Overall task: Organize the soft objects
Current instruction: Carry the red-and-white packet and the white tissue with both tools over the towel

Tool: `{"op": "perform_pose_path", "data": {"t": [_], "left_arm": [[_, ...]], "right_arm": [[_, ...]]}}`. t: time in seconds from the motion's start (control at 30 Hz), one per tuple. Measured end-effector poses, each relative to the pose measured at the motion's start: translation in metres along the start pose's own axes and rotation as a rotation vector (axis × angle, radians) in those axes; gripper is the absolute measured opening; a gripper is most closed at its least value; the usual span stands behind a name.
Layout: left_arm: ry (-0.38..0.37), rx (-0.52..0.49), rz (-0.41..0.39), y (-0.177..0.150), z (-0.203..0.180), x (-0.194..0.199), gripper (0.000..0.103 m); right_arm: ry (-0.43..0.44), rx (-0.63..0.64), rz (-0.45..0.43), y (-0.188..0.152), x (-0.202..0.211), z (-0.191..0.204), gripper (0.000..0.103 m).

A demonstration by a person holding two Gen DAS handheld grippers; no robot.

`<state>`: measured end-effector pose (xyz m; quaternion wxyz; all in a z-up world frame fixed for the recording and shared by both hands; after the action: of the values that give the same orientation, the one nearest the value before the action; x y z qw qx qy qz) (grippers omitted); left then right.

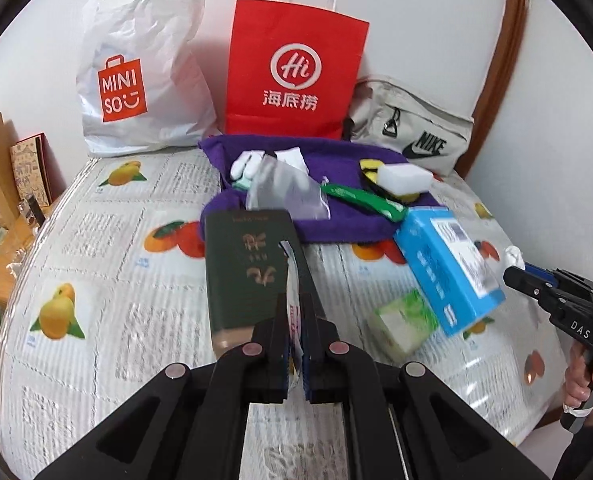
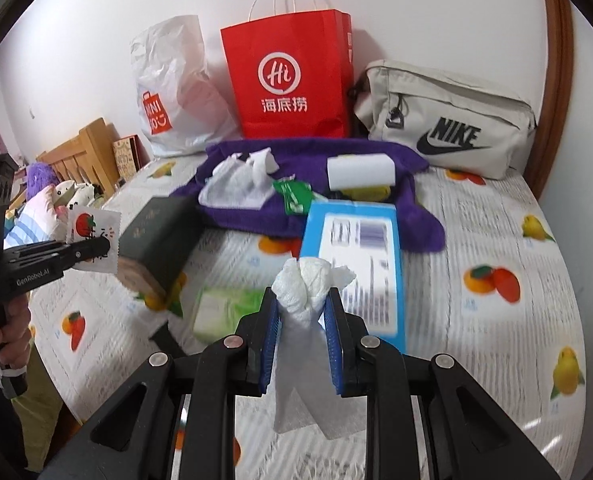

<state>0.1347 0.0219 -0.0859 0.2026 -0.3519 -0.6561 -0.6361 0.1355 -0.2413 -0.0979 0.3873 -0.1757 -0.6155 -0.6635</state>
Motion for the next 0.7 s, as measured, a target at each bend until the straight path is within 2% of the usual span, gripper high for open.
{"op": "perform_pose_path", "data": {"t": [0.37,0.7], "left_arm": [[-0.018,0.009,-0.001,0.039,0.002,-0.016,0.005],[-0.027,0.018,0.018,0.074,0.012,-0.048,0.005]], "right_arm": [[0.047,-0.012,-0.009,0.055,-0.029,0.003,0.023],[0.070,0.010,0.038,0.095,-0.078,0.010,0.023]]}}
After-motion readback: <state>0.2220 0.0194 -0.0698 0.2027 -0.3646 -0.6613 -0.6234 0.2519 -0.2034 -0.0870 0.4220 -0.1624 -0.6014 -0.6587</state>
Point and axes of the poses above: each gripper's, at about its wrist camera, not at the fingertips, and x roughly against the way its jaws point, z to its left, y to its top, the point moved 3 cm from there along -x, roughly the way its jaws point, and after that the axes turned 6 degrees about -x, right-handed, at the moved point
